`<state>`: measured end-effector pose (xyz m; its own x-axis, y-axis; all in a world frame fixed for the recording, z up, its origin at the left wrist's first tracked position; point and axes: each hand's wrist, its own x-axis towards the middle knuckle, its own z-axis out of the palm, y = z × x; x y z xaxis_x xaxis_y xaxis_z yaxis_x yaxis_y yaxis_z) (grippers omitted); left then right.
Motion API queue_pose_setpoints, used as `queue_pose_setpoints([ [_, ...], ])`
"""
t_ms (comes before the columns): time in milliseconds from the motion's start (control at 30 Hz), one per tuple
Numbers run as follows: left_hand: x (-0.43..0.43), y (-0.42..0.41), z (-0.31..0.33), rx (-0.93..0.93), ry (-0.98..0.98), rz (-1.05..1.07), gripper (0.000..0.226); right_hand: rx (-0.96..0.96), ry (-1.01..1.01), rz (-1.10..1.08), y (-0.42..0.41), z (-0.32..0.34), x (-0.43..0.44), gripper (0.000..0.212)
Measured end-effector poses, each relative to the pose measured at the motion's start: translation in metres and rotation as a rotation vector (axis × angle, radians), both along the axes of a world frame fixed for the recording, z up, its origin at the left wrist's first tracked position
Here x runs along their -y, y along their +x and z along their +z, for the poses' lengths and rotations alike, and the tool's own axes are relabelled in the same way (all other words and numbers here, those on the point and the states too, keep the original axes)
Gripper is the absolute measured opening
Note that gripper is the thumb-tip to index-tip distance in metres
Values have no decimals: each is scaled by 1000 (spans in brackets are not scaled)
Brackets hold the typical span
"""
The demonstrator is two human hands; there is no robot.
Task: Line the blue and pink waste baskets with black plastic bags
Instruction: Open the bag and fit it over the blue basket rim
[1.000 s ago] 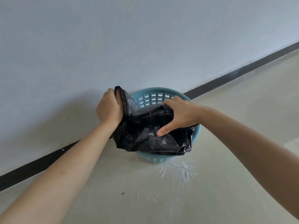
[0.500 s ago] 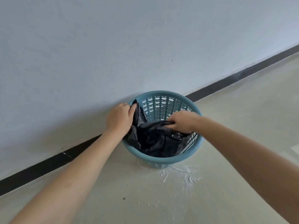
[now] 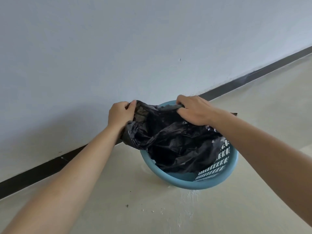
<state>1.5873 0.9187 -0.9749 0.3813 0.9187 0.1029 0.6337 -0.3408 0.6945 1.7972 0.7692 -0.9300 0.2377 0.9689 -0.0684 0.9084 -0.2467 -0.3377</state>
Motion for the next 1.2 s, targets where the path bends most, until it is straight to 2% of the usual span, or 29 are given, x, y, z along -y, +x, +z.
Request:
queue_pose_setpoints([
  [100,-3,5,-8,94,-137,46,34,224,98,1,0,-4,1,38],
  [167,1,3,-16,102,-224,67,31,218,86,-142,6,-9,0,48],
  [233,2,1,-23,4,-242,22,30,218,48,-316,14,-14,-2,52],
  [300,3,2,-25,-129,-117,-5,20,248,61,-399,19,-20,-5,48],
  [367,4,6,-20,-139,134,23,13,230,119,-425,19,-26,-8,29],
  [400,7,10,-16,-58,205,25,14,211,156,-424,19,-29,-10,19],
  [467,15,18,-5,59,124,-71,29,193,257,-390,18,-31,-15,16],
  [533,23,25,-2,-138,79,-264,44,239,345,-262,17,-32,-19,23],
  [600,27,27,-12,-313,122,-364,45,345,372,-71,17,-32,-20,28],
  [667,21,25,-21,-289,119,-317,45,420,348,22,19,-34,-22,27],
  [733,11,22,-26,-249,128,-262,51,459,281,-12,24,-37,-25,35],
  [833,-3,20,-28,-217,155,-269,58,274,81,-259,27,-30,-34,45],
  [933,-10,22,-29,-237,199,-245,54,35,-43,-485,35,-18,-34,29],
  [967,-11,22,-29,-236,210,-226,49,-44,-53,-535,39,-16,-30,32],
  [1067,-10,23,-28,-255,232,-208,43,-334,-62,-573,52,-23,-20,41],
  [1200,-4,28,-26,-280,254,-262,46,-529,-102,-664,58,-22,-6,34],
])
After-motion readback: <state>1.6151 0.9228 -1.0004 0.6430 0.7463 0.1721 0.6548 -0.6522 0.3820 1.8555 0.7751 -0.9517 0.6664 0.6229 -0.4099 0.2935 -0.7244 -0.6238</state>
